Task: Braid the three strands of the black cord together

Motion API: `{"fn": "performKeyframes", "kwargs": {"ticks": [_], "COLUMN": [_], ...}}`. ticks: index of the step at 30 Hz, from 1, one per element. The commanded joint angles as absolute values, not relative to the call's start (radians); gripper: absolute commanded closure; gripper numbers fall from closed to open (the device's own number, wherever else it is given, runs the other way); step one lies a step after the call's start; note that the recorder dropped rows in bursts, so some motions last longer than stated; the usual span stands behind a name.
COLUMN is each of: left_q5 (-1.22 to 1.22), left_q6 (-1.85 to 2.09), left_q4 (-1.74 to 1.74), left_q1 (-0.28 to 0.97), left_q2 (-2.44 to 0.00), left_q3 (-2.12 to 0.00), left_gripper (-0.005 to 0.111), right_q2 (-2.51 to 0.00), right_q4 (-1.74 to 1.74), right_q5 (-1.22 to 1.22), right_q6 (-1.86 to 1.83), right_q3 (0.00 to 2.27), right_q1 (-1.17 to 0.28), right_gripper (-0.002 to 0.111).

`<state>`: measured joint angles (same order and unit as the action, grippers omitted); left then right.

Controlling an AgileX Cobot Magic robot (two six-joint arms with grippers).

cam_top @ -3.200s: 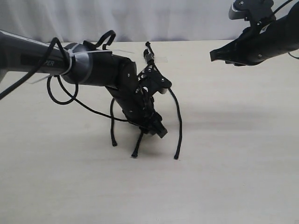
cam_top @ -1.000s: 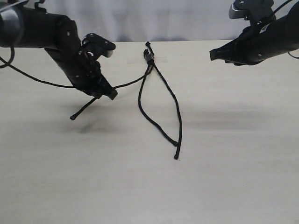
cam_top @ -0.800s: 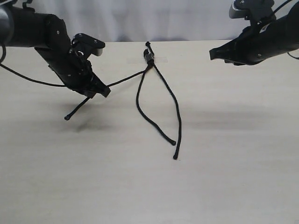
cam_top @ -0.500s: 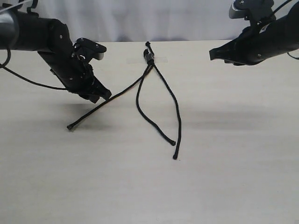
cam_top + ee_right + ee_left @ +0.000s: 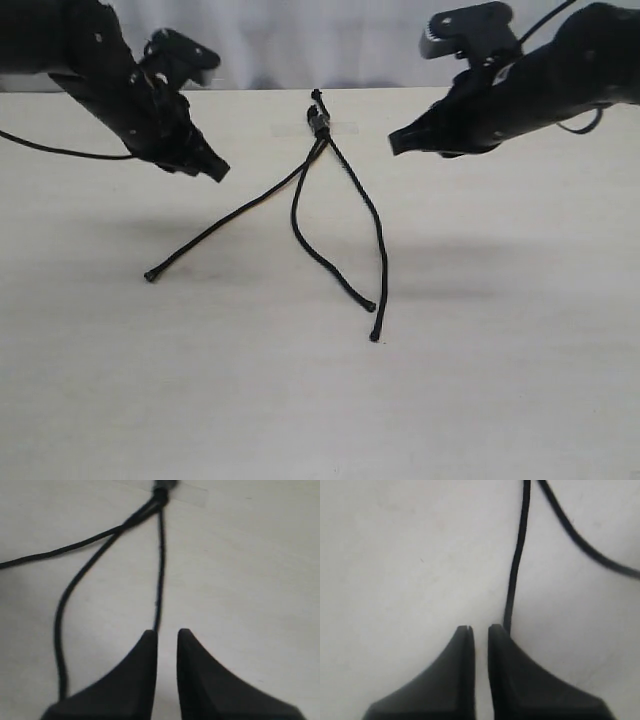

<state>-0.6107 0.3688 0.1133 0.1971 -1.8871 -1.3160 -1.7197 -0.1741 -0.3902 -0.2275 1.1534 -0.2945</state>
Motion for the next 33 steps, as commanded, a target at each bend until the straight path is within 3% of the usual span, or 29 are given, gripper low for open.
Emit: {"fn": "performKeyframes", "kwargs": {"ticks": [1,7,20,23,28,33], "left_q5": [-0.437,-0.340,-0.337,-0.335,-0.335,-0.335], "left_q6": [0.378,0.366,0.366,0.366,0.366,0.366], "left_q4": [0.116,0.118,0.143,0.143,0.143,0.143], "left_q1": [0.187,0.176,0.176,0.176,0.176,0.176], "left_q2": [-1.691,-1.456,-1.362,-1.362,-1.362,-1.362], "left_q3": [-1.214,-1.090,-1.061,-1.061,-1.061,-1.061], "left_gripper": [0.107,0.107,0.107,0.107,0.107,0.107], "right_q2": [-1.783,-1.965,-2.163,-2.169,-2.195,-2.187], "right_q4": [-0.179,-0.179,-0.189,-0.150,-0.051,-0.064], "right_q5": [-0.455,-0.671,-0.776,-0.778,-0.794,-0.802], "right_q6": [-0.250,-0.247,-0.246,-0.246,-0.246,-0.246], "right_q3": [1.210,1.364,1.488,1.488,1.488,1.495], "right_q1": [-0.402,-0.483,-0.516,-0.536,-0.574,-0.585], "right_gripper": [0.080,0.059,0.059,0.067,0.103,0.104]}}
